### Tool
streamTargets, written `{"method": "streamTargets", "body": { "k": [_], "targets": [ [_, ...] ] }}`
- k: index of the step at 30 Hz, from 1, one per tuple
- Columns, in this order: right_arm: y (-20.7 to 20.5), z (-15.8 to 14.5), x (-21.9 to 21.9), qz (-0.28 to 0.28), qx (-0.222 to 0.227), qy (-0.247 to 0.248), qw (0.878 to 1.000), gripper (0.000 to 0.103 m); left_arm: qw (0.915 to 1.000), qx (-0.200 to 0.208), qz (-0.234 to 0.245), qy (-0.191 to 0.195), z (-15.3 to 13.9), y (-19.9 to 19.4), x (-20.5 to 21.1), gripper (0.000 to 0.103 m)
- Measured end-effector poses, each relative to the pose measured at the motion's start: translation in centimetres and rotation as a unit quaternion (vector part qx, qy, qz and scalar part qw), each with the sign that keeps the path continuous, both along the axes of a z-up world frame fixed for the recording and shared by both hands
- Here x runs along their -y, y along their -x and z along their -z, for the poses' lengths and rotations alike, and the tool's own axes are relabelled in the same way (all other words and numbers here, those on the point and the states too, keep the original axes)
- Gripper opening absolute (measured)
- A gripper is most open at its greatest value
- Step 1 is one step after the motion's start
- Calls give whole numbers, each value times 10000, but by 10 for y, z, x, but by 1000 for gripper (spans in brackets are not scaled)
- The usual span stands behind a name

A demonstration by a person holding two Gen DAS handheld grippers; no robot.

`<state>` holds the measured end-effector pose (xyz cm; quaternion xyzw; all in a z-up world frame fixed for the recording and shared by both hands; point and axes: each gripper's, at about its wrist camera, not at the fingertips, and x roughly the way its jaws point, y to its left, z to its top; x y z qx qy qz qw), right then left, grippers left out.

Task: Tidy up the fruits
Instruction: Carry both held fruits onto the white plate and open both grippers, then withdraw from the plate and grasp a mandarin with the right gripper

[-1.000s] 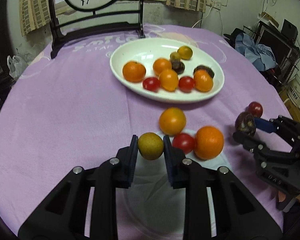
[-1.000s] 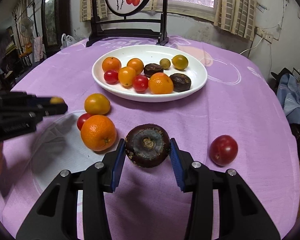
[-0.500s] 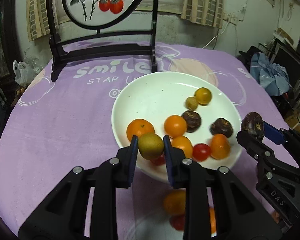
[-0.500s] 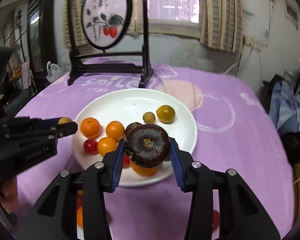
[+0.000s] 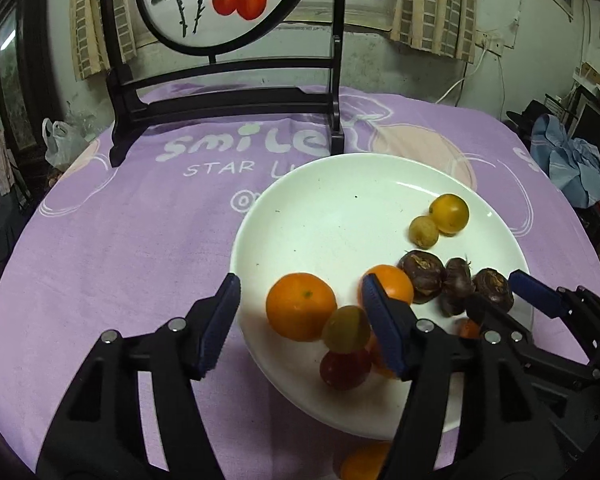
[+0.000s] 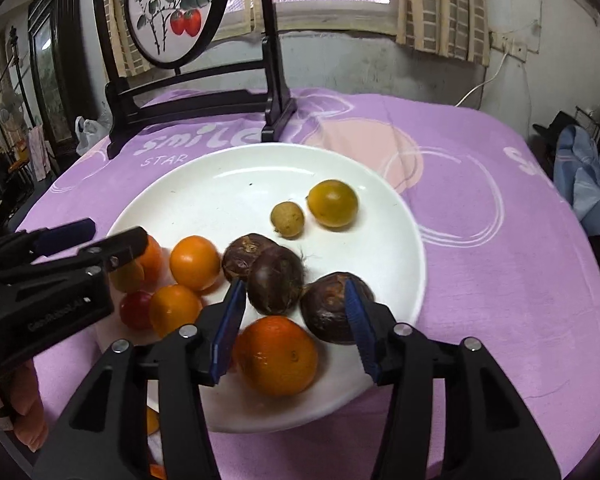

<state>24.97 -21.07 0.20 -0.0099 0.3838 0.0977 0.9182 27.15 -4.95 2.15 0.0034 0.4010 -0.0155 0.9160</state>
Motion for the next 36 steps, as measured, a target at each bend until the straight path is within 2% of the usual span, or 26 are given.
{"method": "streamTargets", "body": {
  "k": [8,11,17,24,29,36],
  "targets": [
    [29,-11,17,-29,64,-130,9999,52,9999,34,80,90,-7,21,0,70],
    [46,-15,23,-14,110,-158,9998,59,9999,91,130,62,-10,34,1,71],
    [82,-19,35,27,281,-101,9996,61,9996,91,192,159,-12,64,-1,75],
    [110,-5,58,208,128,-328,9992,61,9996,-4,196,220,-2,102,-9,79],
    [127,2,60,185,110,-236,9995,61,9995,-25,116,289,3,125,-22,81],
    [135,9,53,34,72,-220,9997,61,9993,-56,1,372,18,135,-37,82]
  ]
}}
